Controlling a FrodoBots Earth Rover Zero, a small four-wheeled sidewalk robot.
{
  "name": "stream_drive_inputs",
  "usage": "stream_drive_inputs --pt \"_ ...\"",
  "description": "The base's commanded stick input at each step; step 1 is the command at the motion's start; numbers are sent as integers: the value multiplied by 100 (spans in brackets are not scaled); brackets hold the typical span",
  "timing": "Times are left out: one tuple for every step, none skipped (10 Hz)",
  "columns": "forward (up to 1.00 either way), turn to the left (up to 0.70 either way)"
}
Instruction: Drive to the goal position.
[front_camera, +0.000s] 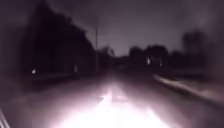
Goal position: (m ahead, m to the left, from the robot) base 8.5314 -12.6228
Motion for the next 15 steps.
stream_drive_inputs --pt "70 0" --pt "70 0" --pt "70 0" --pt "70 0" --pt "70 0" --pt "70 0" --pt "70 0" --pt "70 -33" --pt "70 -35" --pt "70 -35" --pt "70 -35" --pt "70 -35" --pt "70 -35" --pt "70 -19" --pt "70 0"
